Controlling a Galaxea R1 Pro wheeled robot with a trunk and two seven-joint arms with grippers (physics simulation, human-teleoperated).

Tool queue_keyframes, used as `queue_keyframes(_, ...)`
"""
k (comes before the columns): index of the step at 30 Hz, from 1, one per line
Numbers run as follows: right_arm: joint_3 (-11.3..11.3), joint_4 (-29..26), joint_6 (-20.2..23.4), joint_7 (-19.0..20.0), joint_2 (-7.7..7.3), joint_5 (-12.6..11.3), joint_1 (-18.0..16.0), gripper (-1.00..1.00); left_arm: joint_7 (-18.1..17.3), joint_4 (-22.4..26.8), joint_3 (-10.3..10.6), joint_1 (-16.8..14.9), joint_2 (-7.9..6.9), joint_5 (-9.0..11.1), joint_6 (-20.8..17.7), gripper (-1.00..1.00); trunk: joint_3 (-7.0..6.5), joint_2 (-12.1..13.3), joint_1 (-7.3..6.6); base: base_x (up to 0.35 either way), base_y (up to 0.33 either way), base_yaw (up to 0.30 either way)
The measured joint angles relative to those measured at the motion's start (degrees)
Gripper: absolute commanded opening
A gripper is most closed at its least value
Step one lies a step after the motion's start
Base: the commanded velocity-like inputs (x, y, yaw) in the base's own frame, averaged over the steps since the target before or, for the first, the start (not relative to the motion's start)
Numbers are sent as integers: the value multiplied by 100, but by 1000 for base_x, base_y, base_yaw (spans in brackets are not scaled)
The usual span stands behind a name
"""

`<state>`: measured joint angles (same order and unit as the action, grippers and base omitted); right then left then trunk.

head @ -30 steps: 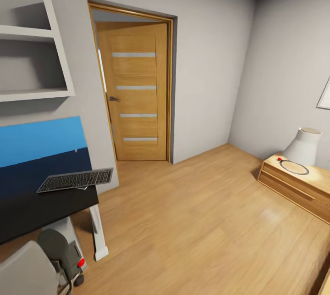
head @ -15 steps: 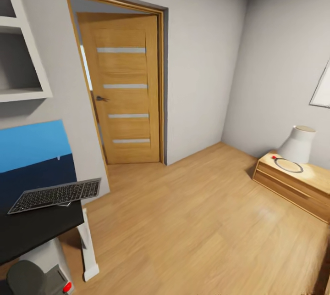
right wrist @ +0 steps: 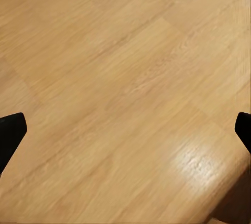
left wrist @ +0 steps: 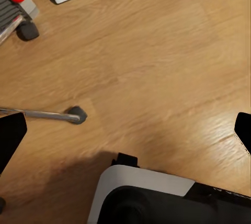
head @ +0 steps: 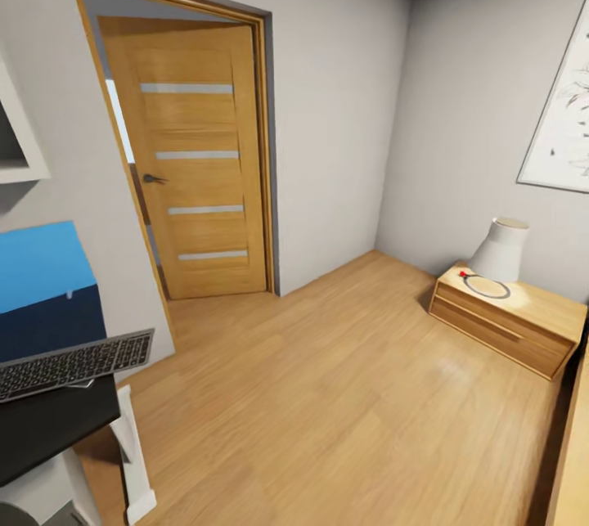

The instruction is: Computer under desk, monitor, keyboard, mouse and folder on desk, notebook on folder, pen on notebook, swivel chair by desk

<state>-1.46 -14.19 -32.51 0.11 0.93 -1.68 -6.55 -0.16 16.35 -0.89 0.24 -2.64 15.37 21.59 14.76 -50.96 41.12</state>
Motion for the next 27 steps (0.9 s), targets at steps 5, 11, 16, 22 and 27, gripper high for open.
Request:
queue_keyframes(5,0,0,0,0,1,0,0,100,0,-1,0,0,-2,1,0,100,0,0,-1,319,0,-2)
queue_keyframes(11,0,0,0,0,1,0,0,100,0,-1,0,0,-1,4,0,100,0,0,-1,332,0,0)
queue_keyframes(16,0,0,0,0,1,0,0,100,0,-1,0,0,-1,3,7,100,0,0,-1,333,0,0)
queue_keyframes(22,0,0,0,0,1,0,0,100,0,-1,0,0,-4,4,8,100,0,0,-1,333,0,0)
queue_keyframes(27,0,0,-1,0,1,0,0,100,0,-1,0,0,-5,4,8,100,0,0,-1,333,0,0)
